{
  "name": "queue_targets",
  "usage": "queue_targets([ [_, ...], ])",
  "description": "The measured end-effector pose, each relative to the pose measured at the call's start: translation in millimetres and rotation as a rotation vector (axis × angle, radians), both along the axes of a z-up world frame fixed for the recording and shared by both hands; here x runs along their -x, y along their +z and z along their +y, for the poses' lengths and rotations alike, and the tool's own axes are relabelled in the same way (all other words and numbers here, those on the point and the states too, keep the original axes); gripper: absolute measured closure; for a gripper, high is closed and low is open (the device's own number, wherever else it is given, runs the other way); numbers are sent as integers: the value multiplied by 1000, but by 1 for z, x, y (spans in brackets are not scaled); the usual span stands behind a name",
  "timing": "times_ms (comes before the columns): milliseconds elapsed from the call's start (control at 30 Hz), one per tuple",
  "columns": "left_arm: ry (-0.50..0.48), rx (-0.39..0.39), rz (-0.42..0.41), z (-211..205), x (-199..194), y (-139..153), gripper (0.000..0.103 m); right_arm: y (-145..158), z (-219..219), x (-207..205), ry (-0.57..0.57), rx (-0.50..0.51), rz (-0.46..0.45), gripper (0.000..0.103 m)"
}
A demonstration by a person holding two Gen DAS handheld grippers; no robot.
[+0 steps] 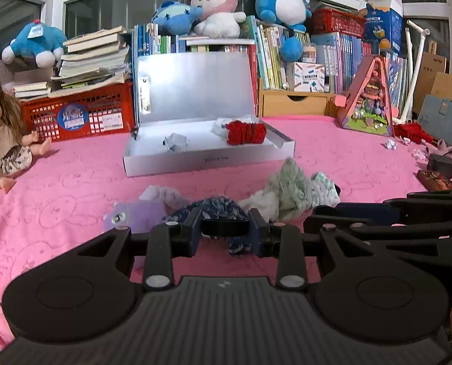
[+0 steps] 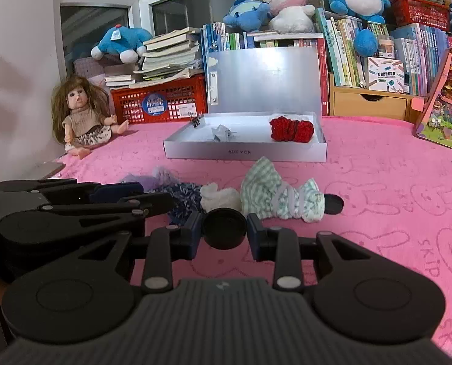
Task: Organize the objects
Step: 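Lift and carry the puck with left toward box while right carries its puck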
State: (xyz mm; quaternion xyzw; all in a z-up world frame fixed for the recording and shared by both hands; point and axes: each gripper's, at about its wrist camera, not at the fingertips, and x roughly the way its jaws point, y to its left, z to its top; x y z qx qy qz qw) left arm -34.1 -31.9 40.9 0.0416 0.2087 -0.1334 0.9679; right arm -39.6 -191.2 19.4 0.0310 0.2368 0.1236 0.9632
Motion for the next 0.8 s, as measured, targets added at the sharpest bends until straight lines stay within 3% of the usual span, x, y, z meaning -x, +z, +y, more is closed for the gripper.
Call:
queue_targets([
  [333,4,-16,-28,-2,-17,17,65,9,-8,-22,-10,-92,41,67],
  [800,43,34,-3,-1,-81,48,65,39,-9,-80,-30,-91,36,67],
])
